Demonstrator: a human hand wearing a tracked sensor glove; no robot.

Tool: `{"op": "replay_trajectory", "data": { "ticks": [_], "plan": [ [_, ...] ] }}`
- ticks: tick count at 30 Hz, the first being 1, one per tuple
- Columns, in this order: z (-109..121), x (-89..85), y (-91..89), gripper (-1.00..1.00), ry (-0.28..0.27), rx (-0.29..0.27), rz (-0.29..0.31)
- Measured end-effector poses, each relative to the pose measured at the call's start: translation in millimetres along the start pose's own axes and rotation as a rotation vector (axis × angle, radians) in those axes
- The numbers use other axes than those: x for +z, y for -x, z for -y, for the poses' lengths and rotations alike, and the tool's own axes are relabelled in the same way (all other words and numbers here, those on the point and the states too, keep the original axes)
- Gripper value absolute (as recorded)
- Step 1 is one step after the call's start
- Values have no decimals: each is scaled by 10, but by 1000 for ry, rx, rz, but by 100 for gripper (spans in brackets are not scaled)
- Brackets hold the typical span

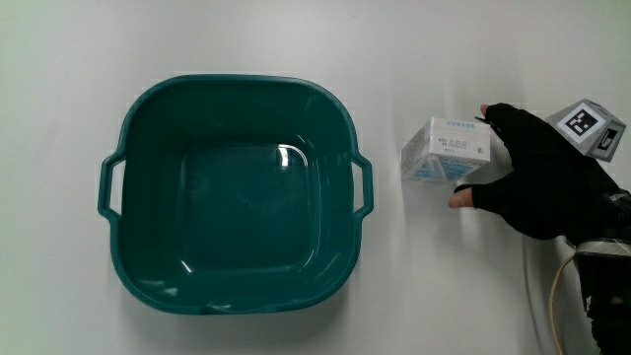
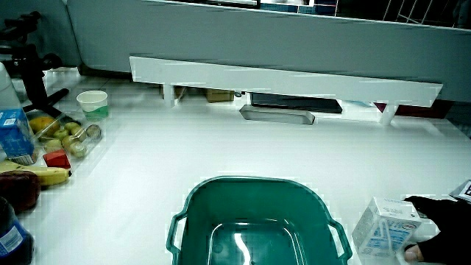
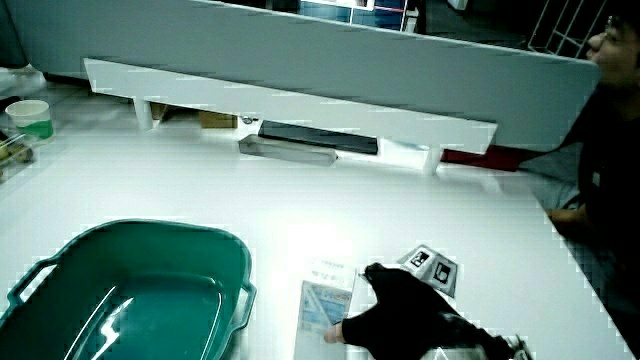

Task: Pick milk

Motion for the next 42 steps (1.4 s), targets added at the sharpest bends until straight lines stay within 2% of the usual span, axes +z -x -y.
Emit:
{"op": "replay_trajectory", "data": {
  "ticks": [6,10,11,12,13,15,16,17,18,19,20,21,22,23,26,30,32,33,36,38,42],
  "plan": [
    [-50,-8,25,0,3,30,-24],
    [-80,-7,7,9,4,43,-41],
    [-112,-7,-46,11,44,72,-59],
    [-77,-2,1,13,1,52,-58],
    [-68,1,18,15,-2,58,-59],
    [-91,-7,-14,19,8,48,-53],
    [-113,-3,-43,21,38,86,-83],
    [-85,0,9,23,-4,69,-65],
    [-117,-3,-36,26,34,91,-81],
    [-81,1,37,28,-2,74,-64],
    [-88,-2,21,30,-2,72,-62],
    [-121,-4,-43,32,30,93,-82],
    [-86,-2,25,34,8,66,-81],
    [-119,-6,-56,36,18,117,-118],
    [-100,-2,-52,43,-10,127,-103],
    [-102,2,-84,51,-34,157,-169],
    [-112,4,-101,55,-40,162,-171],
    [-115,6,-100,57,-38,161,-167],
    [-130,-1,-135,64,-27,164,-213],
    [-149,-11,-164,68,-24,182,-266],
    [-176,-15,-194,77,-12,187,-296]
  ]
}}
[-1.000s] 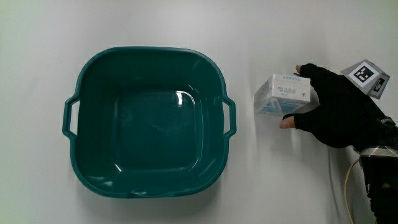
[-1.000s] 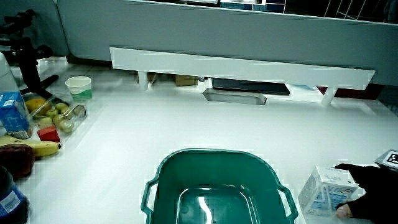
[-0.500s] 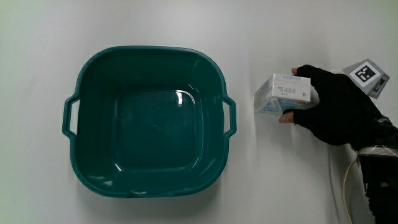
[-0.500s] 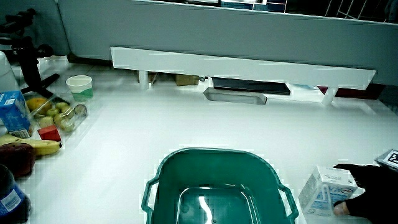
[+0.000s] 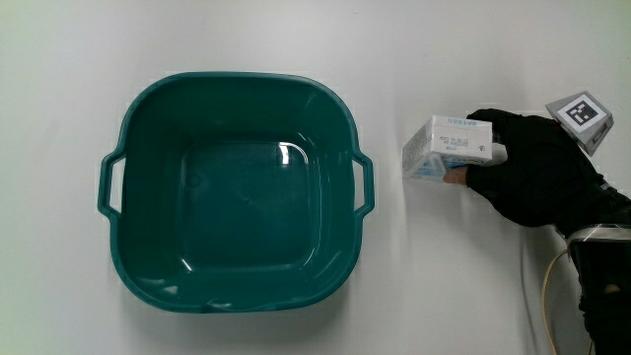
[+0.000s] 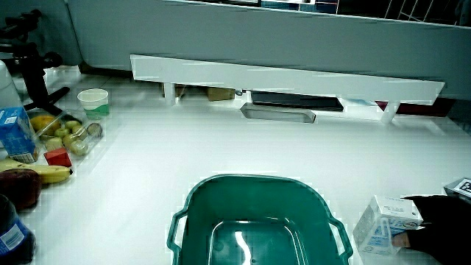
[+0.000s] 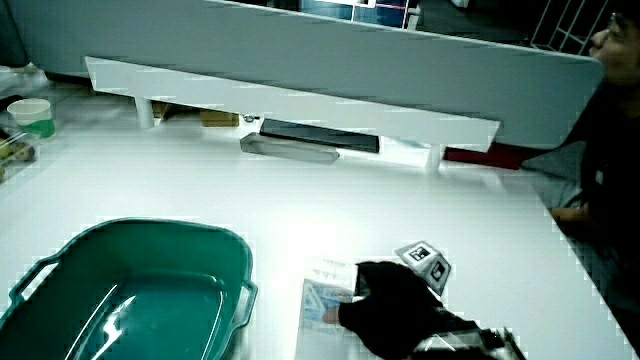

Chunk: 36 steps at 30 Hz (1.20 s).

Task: Pick milk

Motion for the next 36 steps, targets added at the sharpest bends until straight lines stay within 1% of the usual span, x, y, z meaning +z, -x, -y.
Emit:
{"op": "replay_trajectory", "data": {
  "ticks": [2,4,5,6,8,9,11,13,15,16,17,19,20,21,22,23,24,25,26,27,28,30,31,32,36],
  "plan": [
    [8,-1,32,81,-5,-8,23],
    [6,-5,52,85,-12,4,27],
    [11,-7,70,87,-17,-3,25],
    [7,-2,65,89,-20,13,34],
    [18,4,121,94,-27,7,72],
    [18,6,152,96,-25,4,81],
    [21,12,221,100,-23,-3,120],
    [30,6,307,100,-19,-10,182],
    [34,14,381,100,-7,-5,218],
    [42,17,418,100,-5,7,211],
    [50,25,461,100,-8,17,222],
    [76,42,585,100,-11,15,283],
    [70,55,619,100,-8,48,299],
    [92,61,719,100,-11,34,332],
    [83,77,746,100,-10,81,337],
    [105,85,855,100,-4,55,373],
    [139,81,994,100,-6,24,411],
    [159,80,1092,100,-9,-12,438],
    [182,72,1204,100,-7,-63,438],
    [191,64,1305,100,-9,-78,452],
    [200,55,1401,100,0,-142,458],
    [190,37,1595,100,3,-75,493],
    [190,24,1678,100,6,-48,491],
    [195,6,1760,100,7,-53,490],
    [107,-105,1964,100,39,11,576]
  ]
}}
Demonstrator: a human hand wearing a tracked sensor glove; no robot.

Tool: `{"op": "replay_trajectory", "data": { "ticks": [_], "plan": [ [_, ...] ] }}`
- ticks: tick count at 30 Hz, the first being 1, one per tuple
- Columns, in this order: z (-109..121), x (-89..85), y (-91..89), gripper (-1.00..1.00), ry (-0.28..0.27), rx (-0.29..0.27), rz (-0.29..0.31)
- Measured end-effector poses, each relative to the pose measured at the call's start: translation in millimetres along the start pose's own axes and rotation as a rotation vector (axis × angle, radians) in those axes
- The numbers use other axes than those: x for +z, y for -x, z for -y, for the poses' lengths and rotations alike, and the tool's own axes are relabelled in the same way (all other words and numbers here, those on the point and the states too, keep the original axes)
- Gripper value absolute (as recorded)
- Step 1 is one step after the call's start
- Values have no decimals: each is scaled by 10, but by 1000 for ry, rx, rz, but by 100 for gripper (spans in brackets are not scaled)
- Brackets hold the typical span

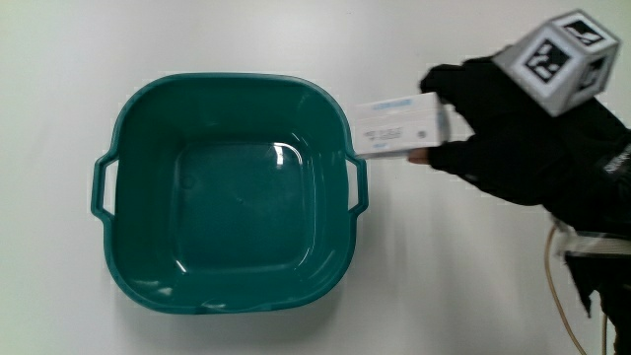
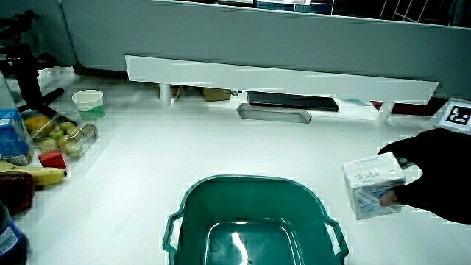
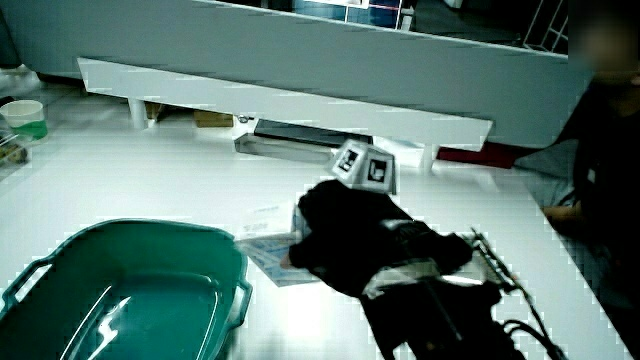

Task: Pick milk

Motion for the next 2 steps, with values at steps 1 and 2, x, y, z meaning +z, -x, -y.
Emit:
{"op": "replay_trajectory", "data": {
  "ticks": [1,2],
  "plan": [
    [-23,5,57,100,3,17,22],
    [-20,41,195,100,-13,78,104]
  ]
}}
